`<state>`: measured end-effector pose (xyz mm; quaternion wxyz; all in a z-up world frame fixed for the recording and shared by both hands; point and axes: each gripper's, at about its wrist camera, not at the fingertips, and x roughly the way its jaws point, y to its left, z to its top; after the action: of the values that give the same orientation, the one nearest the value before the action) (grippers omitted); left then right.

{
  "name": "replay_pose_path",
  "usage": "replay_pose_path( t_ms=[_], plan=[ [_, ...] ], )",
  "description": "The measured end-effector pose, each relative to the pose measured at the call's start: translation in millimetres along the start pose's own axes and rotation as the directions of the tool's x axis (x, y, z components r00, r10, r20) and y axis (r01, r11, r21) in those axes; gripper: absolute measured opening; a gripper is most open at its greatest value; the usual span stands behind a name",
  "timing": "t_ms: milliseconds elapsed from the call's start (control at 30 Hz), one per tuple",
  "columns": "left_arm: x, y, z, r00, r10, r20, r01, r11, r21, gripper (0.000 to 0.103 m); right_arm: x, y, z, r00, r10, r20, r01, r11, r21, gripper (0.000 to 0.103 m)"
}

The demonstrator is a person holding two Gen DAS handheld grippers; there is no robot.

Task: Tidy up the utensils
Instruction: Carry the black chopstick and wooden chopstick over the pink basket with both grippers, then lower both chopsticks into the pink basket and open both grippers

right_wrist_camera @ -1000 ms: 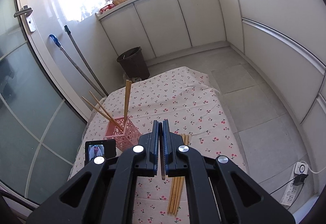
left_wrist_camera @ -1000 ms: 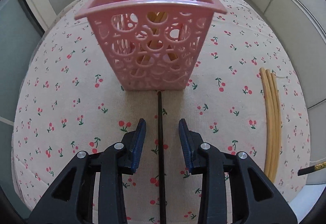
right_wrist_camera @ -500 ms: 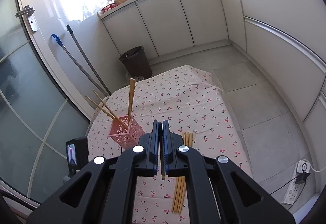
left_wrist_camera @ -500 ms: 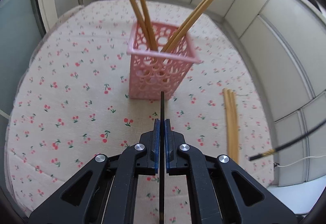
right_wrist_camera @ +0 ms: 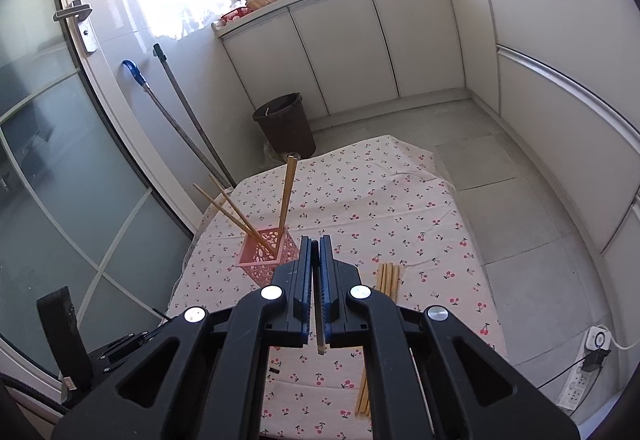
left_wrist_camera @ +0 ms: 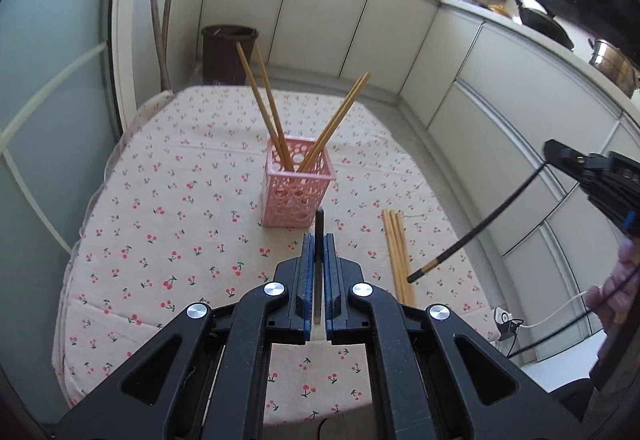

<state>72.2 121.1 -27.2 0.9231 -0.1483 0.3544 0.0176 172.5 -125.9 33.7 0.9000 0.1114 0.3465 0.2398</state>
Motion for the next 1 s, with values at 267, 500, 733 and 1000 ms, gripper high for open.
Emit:
replay_pose_path(
  t_ms=[267,500,733,1000],
  plan=[
    [-31.4,-5.5,52.9,0.99,0.0,0.144,-0.002,1.0,0.007,0.003,-12.0,11.6,39.4,0.996,0.03,0.085,-0.032,0.999,0.026,0.004],
    [-35.5,-0.7,111.2,0.969,0.019,0.247,-0.01,0.999,-0.039,0.003,-11.0,20.4,70.1,0.987,0.057,0.153,-0.061,0.998,0.02,0.004],
    [9.4,7.0,137.4,0.97,0.09,0.225,-0.077,0.995,-0.067,0.003,21.1,13.0,77.5,0.99,0.079,0.113,-0.087,0.994,0.062,0.004],
    [51.3,22.1,133.4,0.979,0.096,0.178,-0.083,0.993,-0.078,0.006,43.1,16.7,79.9,0.993,0.082,0.091,-0.089,0.993,0.082,0.004]
  ],
)
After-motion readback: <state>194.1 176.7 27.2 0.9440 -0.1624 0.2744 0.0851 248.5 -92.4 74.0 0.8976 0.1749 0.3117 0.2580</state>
